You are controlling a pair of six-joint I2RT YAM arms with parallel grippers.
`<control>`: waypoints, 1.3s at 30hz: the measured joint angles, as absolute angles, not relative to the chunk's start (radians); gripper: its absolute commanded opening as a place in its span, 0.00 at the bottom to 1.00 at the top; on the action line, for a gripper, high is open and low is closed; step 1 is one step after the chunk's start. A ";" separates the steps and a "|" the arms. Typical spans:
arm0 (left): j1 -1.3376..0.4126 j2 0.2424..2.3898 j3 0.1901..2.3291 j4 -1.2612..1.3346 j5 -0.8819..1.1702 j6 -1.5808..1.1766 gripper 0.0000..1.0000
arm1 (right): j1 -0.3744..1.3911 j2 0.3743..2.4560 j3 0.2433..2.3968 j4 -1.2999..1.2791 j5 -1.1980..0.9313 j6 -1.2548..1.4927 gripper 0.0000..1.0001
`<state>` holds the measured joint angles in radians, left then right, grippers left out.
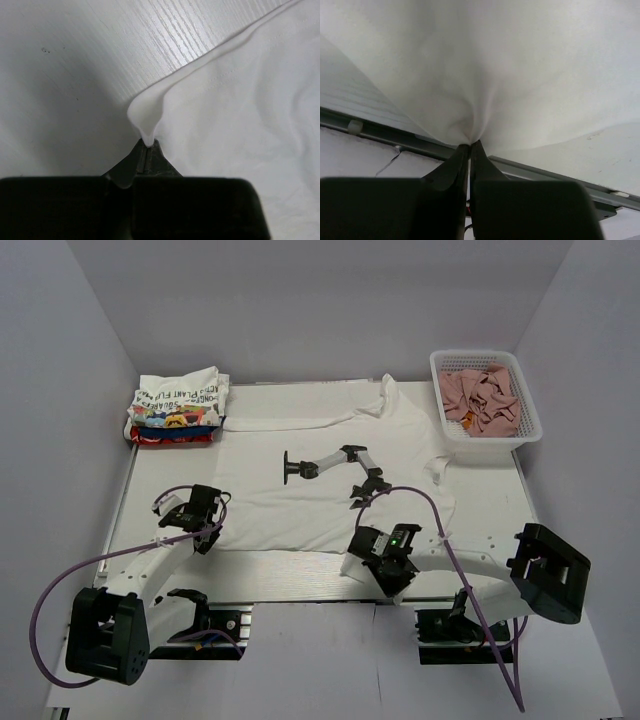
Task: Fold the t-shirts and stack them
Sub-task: Grap the side of the flattened tshirt closest away from the robot with both arms, then fold the flattened tshirt in 1/3 of the way
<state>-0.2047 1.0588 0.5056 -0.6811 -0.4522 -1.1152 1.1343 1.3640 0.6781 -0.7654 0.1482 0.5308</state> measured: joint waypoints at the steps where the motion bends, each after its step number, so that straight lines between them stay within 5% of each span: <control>1: -0.205 1.059 0.506 -0.681 -0.452 -1.115 0.00 | 1.135 1.364 0.679 -0.765 0.160 0.539 0.00; 14: -0.205 1.043 0.572 -0.671 -0.430 -1.084 0.00 | 0.895 1.269 0.790 -0.723 0.330 0.516 0.00; 39: -0.106 1.485 0.987 -0.564 -0.470 -1.034 0.00 | 0.435 1.581 1.205 -0.460 0.278 0.257 0.00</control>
